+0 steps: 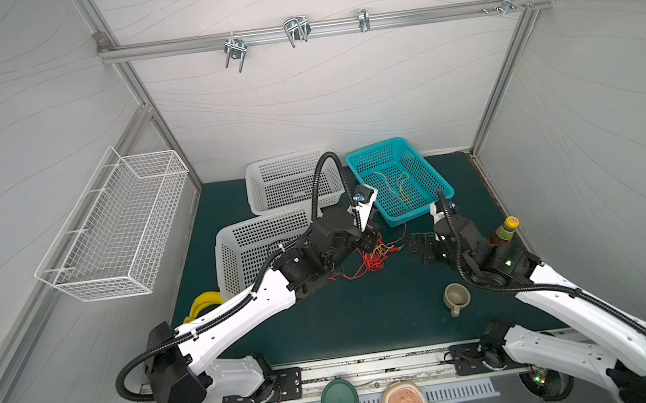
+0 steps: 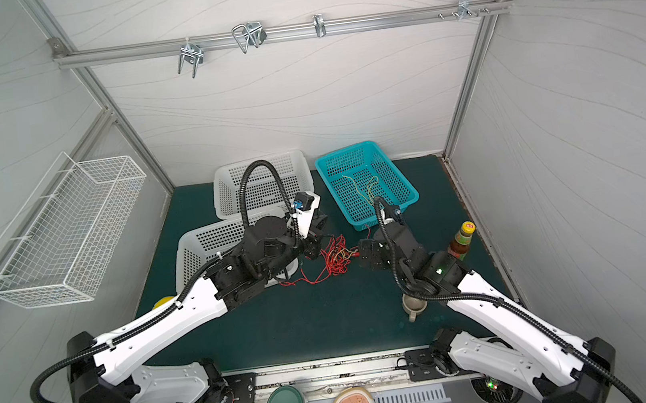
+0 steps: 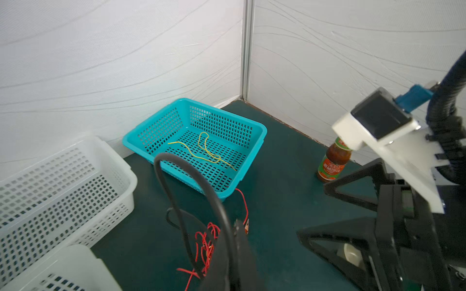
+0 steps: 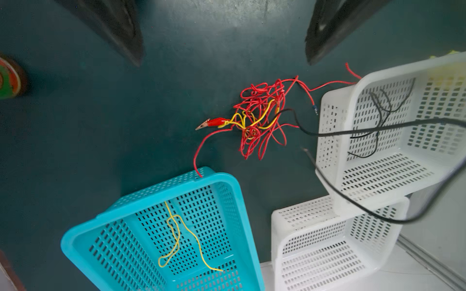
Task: Untangle the cables
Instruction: 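Carry the black wire to the white basket with left gripper while right draws back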
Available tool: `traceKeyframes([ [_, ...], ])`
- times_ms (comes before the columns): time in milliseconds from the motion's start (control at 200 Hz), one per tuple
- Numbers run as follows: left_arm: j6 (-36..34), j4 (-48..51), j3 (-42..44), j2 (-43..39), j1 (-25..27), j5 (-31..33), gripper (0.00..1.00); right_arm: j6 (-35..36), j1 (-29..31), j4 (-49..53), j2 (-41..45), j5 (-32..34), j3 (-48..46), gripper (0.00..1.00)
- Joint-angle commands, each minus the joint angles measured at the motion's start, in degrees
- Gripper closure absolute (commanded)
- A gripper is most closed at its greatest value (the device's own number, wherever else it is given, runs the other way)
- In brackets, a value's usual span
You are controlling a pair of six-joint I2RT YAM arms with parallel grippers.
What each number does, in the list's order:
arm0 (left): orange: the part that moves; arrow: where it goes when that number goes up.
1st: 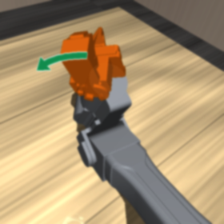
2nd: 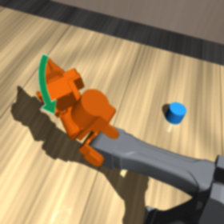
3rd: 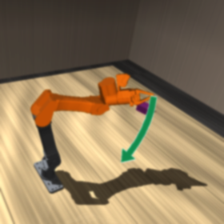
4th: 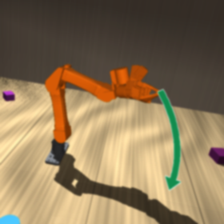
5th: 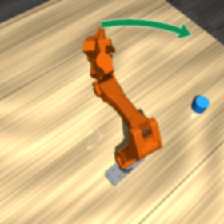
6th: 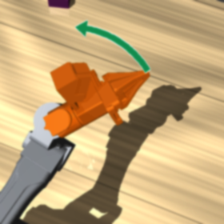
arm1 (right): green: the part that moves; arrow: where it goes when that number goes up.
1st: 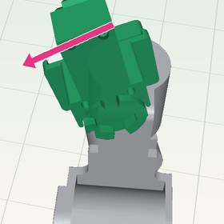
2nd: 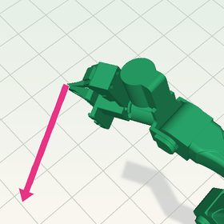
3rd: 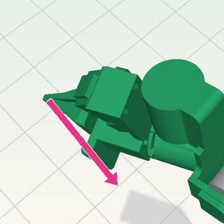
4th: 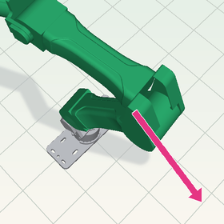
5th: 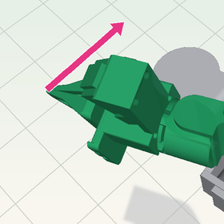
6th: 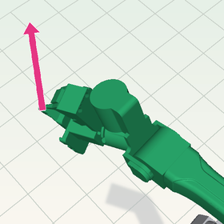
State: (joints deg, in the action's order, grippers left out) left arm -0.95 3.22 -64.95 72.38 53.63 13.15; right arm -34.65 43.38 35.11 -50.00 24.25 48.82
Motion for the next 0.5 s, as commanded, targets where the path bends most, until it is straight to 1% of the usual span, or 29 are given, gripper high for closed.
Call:
traceKeyframes([
  [0,-3.36,0.7,-2.74,-2.99,-0.18,5.32,1.0,-2.51,-1.18,0.96,1.79,2.56,-1.63,0.01],
  [205,-5.8,2.4,-2.11,-6.96,-0.43,12.54,1.0,-2.32,-2.66,0.61,0.78,1.22,-2.71,0.01],
  [425,-6.63,5.45,-0.21,-11.17,-2.21,17.3,1.0,-1.65,-2.66,-0.92,-3.0,-0.54,-2.0,0.01],
  [495,-6.17,5.74,1.47,-12.8,-3.72,18.27,1.0,-1.48,-2.67,-1.62,-4.22,-1.49,-1.64,0.01],
])
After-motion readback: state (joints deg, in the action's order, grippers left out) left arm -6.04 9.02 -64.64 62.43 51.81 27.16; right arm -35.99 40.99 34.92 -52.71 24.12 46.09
